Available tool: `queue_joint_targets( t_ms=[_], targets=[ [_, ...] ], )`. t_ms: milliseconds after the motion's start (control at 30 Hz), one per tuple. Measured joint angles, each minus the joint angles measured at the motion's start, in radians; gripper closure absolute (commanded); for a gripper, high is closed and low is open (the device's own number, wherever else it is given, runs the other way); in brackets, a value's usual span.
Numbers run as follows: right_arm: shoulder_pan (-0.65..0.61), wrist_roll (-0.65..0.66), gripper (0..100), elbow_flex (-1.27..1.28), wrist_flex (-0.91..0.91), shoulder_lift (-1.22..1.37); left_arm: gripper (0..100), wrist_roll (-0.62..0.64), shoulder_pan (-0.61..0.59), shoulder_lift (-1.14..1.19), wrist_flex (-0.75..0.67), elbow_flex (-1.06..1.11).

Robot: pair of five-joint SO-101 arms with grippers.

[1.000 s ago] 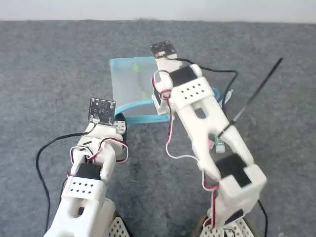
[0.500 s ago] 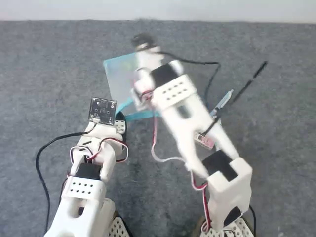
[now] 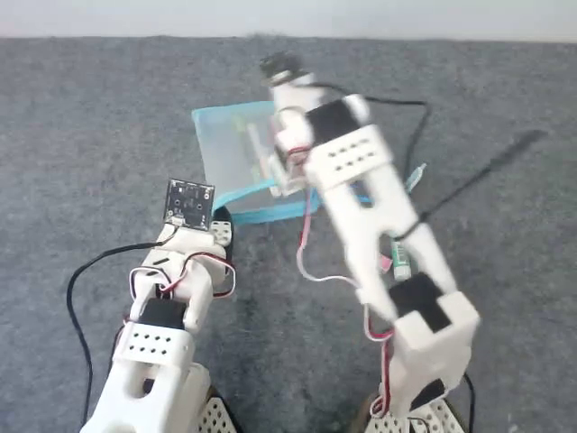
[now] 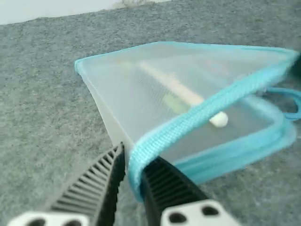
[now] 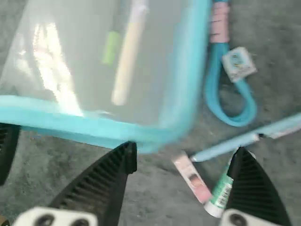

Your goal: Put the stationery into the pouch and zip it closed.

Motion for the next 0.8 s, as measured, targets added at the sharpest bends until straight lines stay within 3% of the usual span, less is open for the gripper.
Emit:
queue_joint_targets(
  t_ms=[300, 533, 800],
  targets=[
    [0.262, 0.161, 90.4, 0.044, 0.091, -0.190, 99, 0.000, 0.000, 0.000, 0.000, 0.000],
    [0.385, 0.253, 86.4, 0.336, 0.061, -0.201, 99, 0.000, 0.000, 0.000, 0.000, 0.000],
    [0.430, 0.273, 85.4, 0.775, -0.265, -0.249, 99, -0.002, 0.000, 0.000, 0.000, 0.000]
  ],
)
